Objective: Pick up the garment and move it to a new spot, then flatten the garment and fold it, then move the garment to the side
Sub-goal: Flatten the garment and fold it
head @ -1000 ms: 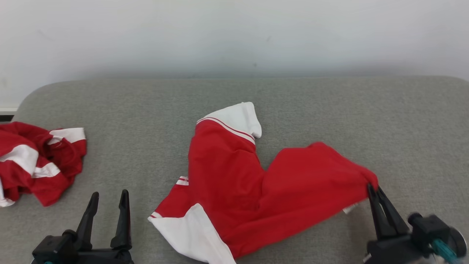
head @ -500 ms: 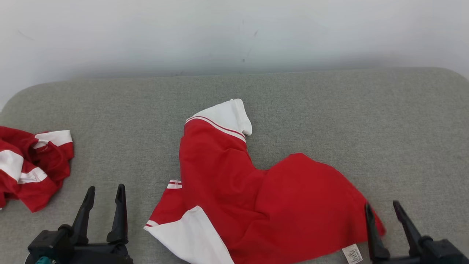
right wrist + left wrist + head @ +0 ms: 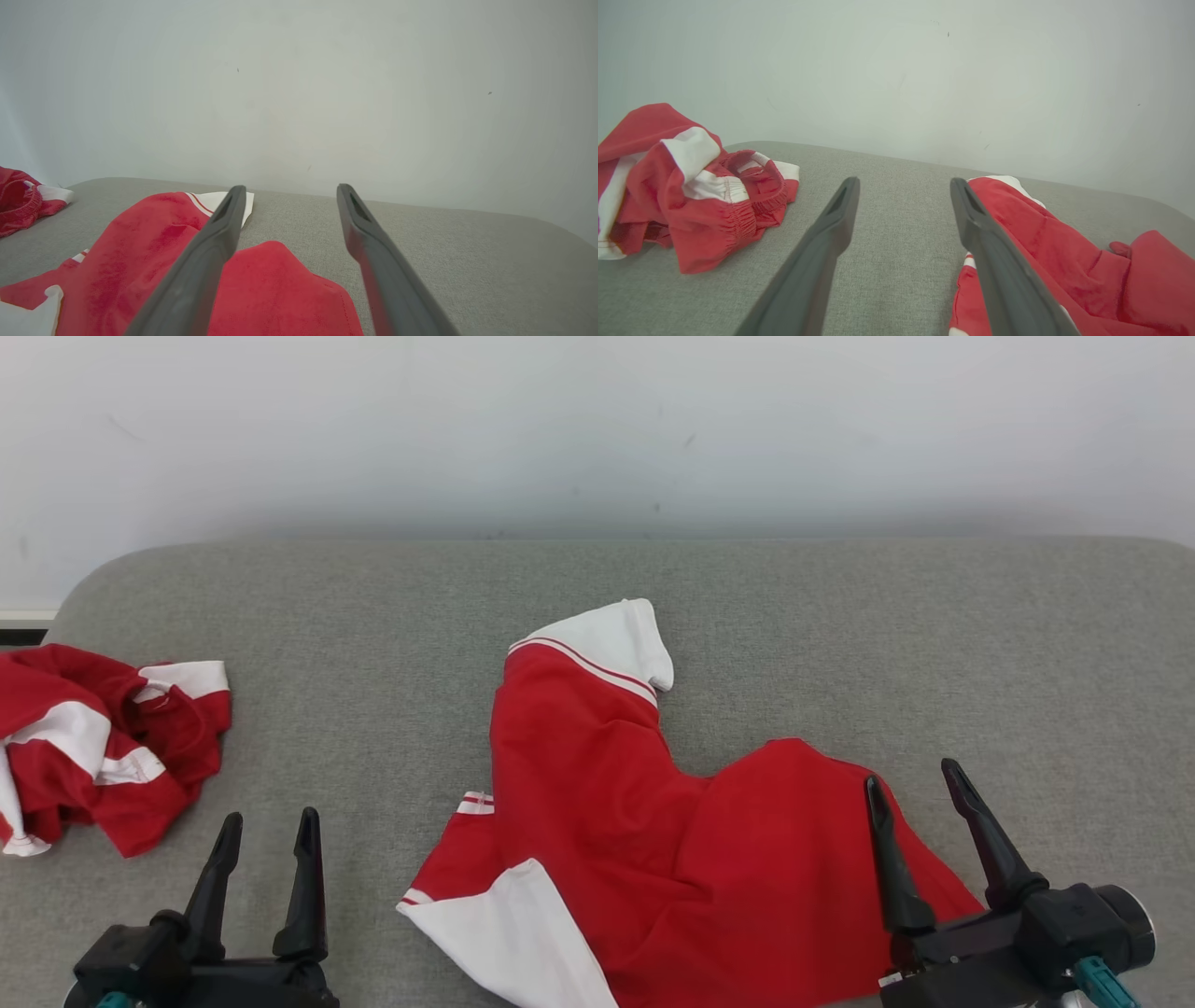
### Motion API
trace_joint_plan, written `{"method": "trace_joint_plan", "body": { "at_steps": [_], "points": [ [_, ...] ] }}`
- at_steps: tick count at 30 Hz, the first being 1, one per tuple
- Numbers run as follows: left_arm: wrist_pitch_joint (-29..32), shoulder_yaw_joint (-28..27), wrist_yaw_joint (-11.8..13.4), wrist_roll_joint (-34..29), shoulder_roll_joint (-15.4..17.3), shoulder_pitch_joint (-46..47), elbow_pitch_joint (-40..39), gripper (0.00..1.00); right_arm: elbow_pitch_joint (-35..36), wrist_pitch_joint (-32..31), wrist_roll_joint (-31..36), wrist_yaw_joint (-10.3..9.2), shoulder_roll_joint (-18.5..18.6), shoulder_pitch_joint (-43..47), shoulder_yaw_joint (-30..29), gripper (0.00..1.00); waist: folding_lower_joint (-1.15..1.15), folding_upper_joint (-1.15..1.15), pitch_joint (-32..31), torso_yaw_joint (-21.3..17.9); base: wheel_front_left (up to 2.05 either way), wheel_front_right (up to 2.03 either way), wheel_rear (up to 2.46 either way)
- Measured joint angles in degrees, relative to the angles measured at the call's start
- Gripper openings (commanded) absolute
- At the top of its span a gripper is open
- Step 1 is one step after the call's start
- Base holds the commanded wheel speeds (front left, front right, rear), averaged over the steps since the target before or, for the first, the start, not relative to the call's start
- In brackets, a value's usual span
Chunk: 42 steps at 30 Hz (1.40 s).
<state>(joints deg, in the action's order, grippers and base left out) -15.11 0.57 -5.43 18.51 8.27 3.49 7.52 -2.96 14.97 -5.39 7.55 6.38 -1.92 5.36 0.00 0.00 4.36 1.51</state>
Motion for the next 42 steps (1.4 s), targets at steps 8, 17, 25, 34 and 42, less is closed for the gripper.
{"method": "trace_joint_plan", "body": {
  "at_steps": [8, 17, 25, 34, 42],
  "points": [
    [0.4, 0.7, -0.5, -1.2, 1.9, 2.3, 0.2, 1.0, -0.9, 0.0, 0.5, 0.0, -1.6, -0.6, -0.4, 1.0, 0.0, 0.0, -0.1, 0.5, 0.0, 0.0, 0.0],
    [5.6, 5.6, -1.7, -1.0, 9.6, 20.0, -1.3, 1.0, -1.6, 0.0, 0.5, 0.0, -1.7, -2.8, -1.3, 1.0, 0.0, 0.0, 1.2, -1.9, 0.0, 0.0, 0.0],
    [12.1, 14.5, -2.1, 6.5, 15.2, 34.6, 1.2, 1.0, -2.2, 0.0, 0.5, 0.0, -2.7, -4.3, -1.7, 1.0, 0.01, 0.01, 4.1, -5.2, 0.0, 0.0, 0.0],
    [16.4, 26.5, -2.1, 15.4, 19.3, 42.9, 11.3, 1.0, -3.2, 0.0, -0.3, 0.0, -3.3, -6.5, -1.2, 1.0, 0.01, 0.01, 7.5, -9.7, 0.0, 0.0, 0.0],
    [19.8, 35.4, -2.1, 22.4, 20.3, 44.5, 20.9, 1.0, -3.6, 0.0, -1.2, 0.0, -3.4, -7.7, -0.9, 1.0, 0.01, 0.01, 10.0, -12.5, 0.0, 0.0, 0.0]
  ]
}}
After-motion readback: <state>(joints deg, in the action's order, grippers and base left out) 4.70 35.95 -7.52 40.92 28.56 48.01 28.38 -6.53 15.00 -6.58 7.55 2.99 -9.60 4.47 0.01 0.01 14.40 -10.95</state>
